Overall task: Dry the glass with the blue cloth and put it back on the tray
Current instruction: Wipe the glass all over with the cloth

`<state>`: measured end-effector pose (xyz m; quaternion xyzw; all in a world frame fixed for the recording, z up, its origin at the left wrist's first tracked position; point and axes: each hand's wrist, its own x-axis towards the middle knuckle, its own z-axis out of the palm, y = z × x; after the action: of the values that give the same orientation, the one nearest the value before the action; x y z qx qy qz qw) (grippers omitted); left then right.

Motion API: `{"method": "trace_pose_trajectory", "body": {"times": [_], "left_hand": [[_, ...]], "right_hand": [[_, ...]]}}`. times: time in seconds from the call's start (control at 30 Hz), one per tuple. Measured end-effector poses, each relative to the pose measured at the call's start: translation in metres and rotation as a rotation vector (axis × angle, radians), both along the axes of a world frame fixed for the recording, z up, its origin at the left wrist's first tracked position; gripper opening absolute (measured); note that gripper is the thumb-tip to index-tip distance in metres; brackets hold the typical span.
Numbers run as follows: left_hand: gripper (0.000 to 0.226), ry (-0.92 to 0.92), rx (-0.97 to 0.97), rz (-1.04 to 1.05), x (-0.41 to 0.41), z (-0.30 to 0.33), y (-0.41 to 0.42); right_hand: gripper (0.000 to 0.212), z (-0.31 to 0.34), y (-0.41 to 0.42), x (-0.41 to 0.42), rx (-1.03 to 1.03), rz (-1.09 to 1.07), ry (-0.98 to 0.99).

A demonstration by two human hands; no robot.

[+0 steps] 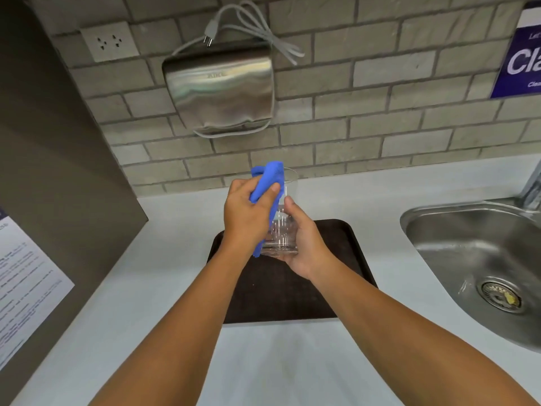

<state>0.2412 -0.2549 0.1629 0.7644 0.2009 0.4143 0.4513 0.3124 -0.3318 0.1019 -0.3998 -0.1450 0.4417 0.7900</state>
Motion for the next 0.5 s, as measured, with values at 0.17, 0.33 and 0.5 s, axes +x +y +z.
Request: {"method": "trace_pose_trajectory", "body": {"times": [0.17,0.33,0.5], "left_hand": [[0.012,-0.011,-0.466,0.011,-0.003,0.002,0.016],[0.017,-0.074,-0.455,0.021,-0.008,0.009,0.016],[0.014,-0.056,-0.162,-0.005,-0.015,0.004,-0.002]], "right_hand": [[0.044,0.003,-0.003,-0.003,0.056,0.017,0.034],[0.048,0.011,-0.002,0.0,0.04,-0.001,0.037],[0.05,0.016,0.0,-0.003,-0.017,-0.01,-0.019]]}}
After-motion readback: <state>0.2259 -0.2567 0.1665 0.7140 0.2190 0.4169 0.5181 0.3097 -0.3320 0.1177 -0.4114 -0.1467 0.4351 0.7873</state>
